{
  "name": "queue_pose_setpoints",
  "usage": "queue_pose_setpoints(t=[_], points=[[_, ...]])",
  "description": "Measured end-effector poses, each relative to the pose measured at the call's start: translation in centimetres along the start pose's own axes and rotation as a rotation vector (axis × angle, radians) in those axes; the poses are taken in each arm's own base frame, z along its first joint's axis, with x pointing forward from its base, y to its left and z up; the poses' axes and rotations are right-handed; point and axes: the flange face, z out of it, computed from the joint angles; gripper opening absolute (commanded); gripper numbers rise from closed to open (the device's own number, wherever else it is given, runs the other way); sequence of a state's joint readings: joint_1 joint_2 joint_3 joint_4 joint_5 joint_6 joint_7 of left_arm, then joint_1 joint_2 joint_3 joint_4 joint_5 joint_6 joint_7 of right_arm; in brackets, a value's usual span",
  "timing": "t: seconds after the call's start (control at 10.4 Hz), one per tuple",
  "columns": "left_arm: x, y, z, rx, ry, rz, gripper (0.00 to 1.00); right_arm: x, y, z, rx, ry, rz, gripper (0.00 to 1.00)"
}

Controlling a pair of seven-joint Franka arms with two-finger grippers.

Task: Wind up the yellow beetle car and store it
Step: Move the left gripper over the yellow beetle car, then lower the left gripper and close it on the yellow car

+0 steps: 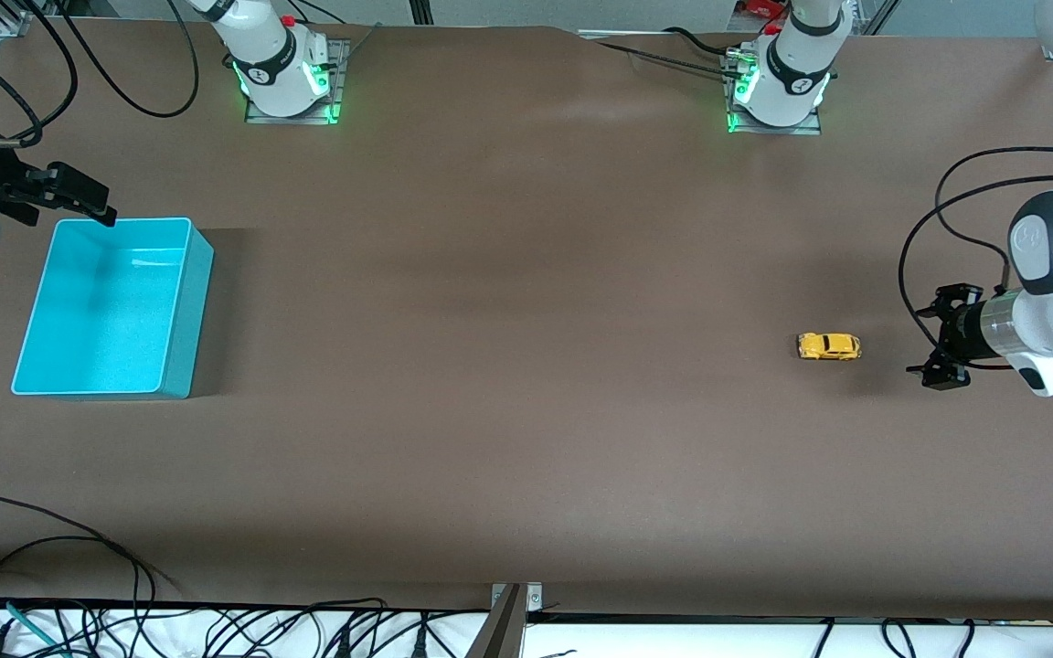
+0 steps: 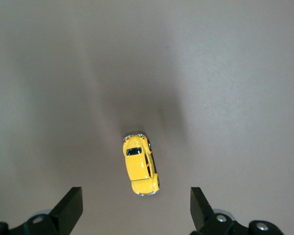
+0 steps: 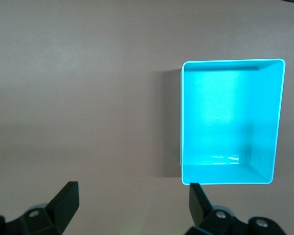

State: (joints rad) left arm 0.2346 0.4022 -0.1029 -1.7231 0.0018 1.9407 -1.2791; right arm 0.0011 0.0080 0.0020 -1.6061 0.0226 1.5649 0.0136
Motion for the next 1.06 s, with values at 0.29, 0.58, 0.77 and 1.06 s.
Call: queue_pose_setpoints(t=[0.29,0.58,0.77,1.06], points=[[-0.1,0.1,4.5,-0.033,0.005,-0.124,1.00,0.0,0.0,0.0,0.000,0.000,0.000,1.00],[-1.6,-0.9,9.2,-0.046,0.006,-0.191,1.00,0.0,0.0,0.0,0.000,0.000,0.000,1.00],[-3.0,-1.5,11.5,-0.055,0.009,-0.210,1.00,0.0,0.0,0.0,0.000,0.000,0.000,1.00],[-4.1,-2.3,13.6,-0.081,0.012,-0.208,1.00,0.0,0.0,0.0,0.000,0.000,0.000,1.00]])
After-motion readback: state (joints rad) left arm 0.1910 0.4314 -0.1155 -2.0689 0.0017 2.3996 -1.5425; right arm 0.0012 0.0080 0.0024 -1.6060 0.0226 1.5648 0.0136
